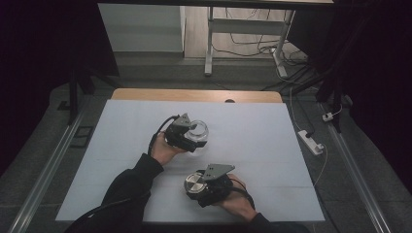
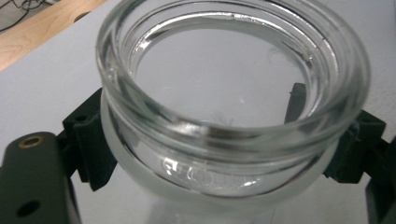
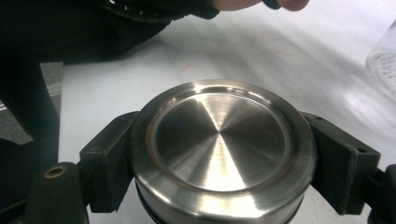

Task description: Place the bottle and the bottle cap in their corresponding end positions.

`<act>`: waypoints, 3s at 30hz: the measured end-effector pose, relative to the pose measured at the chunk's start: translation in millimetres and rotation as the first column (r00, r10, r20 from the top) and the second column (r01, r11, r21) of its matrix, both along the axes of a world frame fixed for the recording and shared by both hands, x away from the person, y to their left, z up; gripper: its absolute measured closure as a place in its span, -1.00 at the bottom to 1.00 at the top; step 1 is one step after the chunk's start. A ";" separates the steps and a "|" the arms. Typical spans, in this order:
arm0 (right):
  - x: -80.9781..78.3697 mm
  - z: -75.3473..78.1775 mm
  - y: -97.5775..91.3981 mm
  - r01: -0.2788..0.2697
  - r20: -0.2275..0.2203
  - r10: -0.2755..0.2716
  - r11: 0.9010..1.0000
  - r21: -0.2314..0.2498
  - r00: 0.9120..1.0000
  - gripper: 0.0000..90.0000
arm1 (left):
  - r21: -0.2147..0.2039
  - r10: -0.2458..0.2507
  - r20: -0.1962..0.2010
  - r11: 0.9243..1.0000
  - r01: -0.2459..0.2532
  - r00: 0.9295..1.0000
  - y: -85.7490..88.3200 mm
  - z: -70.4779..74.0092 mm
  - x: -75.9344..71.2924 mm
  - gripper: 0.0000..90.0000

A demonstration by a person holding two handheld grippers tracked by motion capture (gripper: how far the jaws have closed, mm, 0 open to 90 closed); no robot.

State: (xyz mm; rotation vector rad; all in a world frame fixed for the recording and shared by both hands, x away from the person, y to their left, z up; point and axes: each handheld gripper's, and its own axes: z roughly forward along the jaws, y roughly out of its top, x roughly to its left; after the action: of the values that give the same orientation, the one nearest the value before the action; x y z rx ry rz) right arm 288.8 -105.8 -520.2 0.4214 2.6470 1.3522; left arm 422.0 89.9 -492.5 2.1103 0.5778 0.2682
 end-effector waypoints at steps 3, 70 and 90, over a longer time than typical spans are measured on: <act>1.0 -5.0 3.0 -0.008 -0.002 0.008 1.000 -0.022 1.000 -0.59 | 0.002 0.012 -0.005 1.000 -0.012 1.000 -1.1 -4.6 2.9 -0.66; 11.2 -3.5 -0.7 0.056 -0.050 -0.060 0.996 -0.069 0.997 -0.83 | -0.070 0.060 -0.077 0.995 -0.066 0.995 20.8 -5.6 -5.4 -0.86; 9.3 6.4 -6.4 0.054 -0.048 -0.056 0.997 -0.056 0.997 -0.83 | -0.046 0.041 -0.082 0.998 -0.045 0.996 30.4 1.9 -29.2 -0.90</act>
State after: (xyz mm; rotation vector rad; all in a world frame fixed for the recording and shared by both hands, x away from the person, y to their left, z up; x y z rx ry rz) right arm 298.0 -112.2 -513.8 0.5230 2.6840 1.2658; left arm 392.7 120.3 -490.5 2.0721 0.6721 0.1923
